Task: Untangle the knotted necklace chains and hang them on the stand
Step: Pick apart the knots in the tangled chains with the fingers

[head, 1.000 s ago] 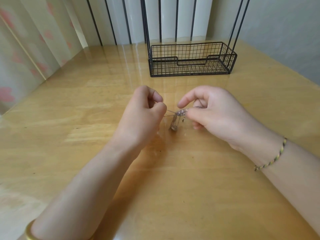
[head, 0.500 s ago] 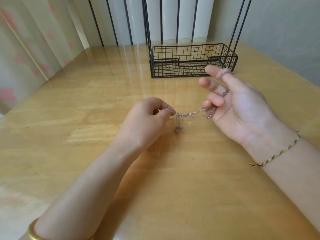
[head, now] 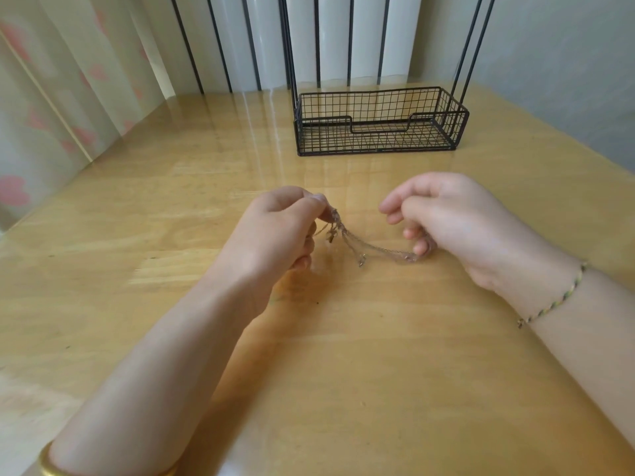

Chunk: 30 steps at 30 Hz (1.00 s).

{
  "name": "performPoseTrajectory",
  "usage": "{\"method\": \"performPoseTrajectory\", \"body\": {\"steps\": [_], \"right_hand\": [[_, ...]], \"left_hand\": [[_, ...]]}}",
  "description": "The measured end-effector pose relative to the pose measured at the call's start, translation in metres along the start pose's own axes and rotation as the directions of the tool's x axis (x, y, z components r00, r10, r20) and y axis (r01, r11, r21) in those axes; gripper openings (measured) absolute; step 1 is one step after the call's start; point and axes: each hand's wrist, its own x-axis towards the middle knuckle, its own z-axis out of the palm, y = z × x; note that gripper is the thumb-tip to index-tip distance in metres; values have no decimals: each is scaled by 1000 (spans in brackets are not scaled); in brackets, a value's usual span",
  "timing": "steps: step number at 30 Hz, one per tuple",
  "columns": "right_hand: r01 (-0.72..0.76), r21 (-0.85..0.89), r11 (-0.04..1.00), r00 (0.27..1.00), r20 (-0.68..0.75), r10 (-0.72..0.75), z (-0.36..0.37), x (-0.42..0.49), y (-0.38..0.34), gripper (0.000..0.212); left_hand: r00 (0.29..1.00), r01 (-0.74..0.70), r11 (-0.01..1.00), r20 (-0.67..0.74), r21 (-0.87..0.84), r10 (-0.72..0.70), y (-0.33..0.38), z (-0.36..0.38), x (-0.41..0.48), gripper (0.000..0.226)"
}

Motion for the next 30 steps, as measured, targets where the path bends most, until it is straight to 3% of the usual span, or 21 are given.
{"method": "performPoseTrajectory", "body": {"steps": [2, 4, 6, 8, 9, 13, 20, 30], "right_hand": [[140, -287, 948, 988, -22, -153, 4, -3, 2, 20], [244, -408, 880, 956, -50, -289, 9, -6, 3, 16], [320, -282, 904, 942, -6, -336, 13, -8, 0, 17], [275, -49, 960, 956, 117, -268, 20, -13, -3, 24], [258, -15, 966, 954, 165, -252, 24, -15, -3, 28], [351, -110, 930, 933, 123, -338, 30, -13, 1, 21], [385, -173, 906, 923, 64, -380, 20, -8, 0, 9], [282, 68, 957, 953, 99, -288, 17, -7, 0, 10]], "left_hand": [[1000, -4, 1000, 11, 25, 4, 0, 1, -1, 24], [1000, -5, 999, 14, 46, 4, 0, 1, -1, 23], [1000, -8, 999, 19, 45, 7, 0, 2, -1, 23], [1000, -15, 999, 24, 40, 14, 1, 3, -2, 23], [1000, -19, 999, 25, 41, 18, 2, 3, -3, 22], [1000, -28, 998, 4, 47, 28, 3, 3, -3, 22], [1000, 15, 996, 3, 83, -15, 1, 2, -2, 16], [995, 69, 998, 75, -14, -67, 2, 2, -2, 16]]}}
